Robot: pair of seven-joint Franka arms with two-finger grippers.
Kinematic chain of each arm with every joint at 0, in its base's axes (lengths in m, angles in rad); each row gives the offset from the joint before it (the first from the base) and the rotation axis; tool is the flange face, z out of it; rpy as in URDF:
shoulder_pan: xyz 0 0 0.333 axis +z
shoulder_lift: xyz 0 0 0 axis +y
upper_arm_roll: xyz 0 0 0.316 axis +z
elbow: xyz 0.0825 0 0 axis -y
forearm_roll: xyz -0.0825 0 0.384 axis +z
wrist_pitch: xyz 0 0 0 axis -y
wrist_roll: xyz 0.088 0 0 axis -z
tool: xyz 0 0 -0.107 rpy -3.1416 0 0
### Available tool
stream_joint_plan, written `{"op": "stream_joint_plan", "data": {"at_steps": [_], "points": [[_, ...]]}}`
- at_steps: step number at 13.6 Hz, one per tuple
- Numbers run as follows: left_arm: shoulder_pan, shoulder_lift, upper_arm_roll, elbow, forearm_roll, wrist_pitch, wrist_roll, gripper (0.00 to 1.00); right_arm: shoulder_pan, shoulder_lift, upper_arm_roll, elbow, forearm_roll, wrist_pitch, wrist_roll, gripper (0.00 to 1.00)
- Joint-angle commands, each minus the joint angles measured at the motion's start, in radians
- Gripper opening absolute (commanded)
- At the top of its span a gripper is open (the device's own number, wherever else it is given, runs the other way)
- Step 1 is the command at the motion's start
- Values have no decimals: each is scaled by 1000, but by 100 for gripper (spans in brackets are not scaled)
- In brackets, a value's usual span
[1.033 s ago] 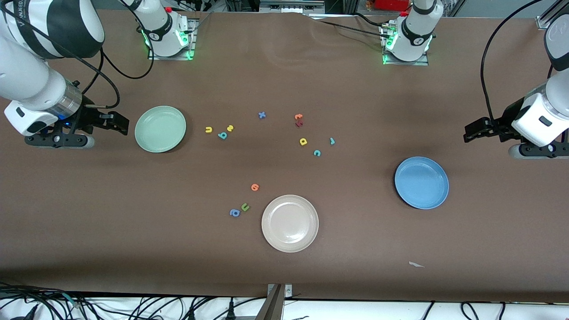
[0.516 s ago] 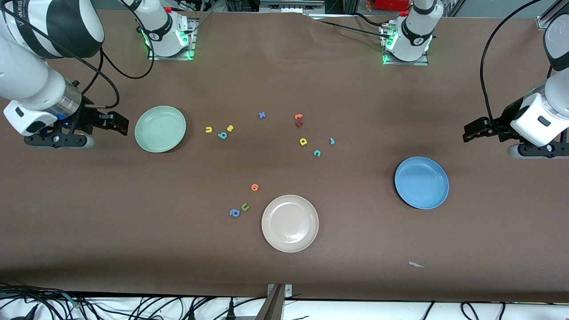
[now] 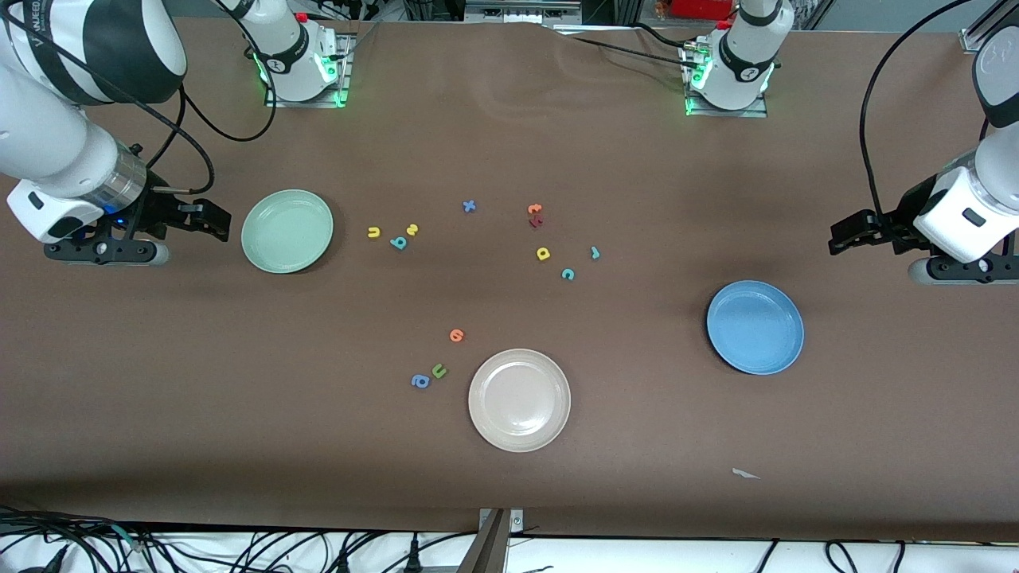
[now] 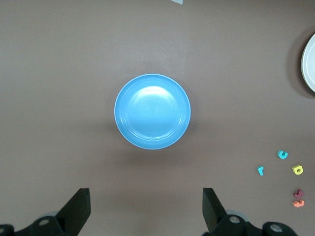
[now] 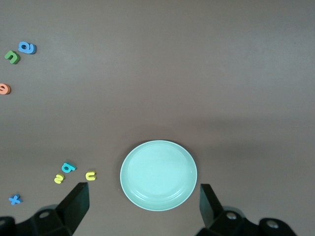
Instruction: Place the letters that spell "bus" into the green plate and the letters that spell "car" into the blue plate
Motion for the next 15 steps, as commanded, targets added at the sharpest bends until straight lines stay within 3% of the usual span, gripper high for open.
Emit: {"op": "stream_joint_plan", "data": {"at_steps": [1,15], "points": [[-5,6,8,16,-4,-19,28,100,0,-13,-3,-3,14,-13,-7,99],[-3,6,9,16,-4,-19,28,100,0,-13,-3,-2,14,-43,-1,99]]}}
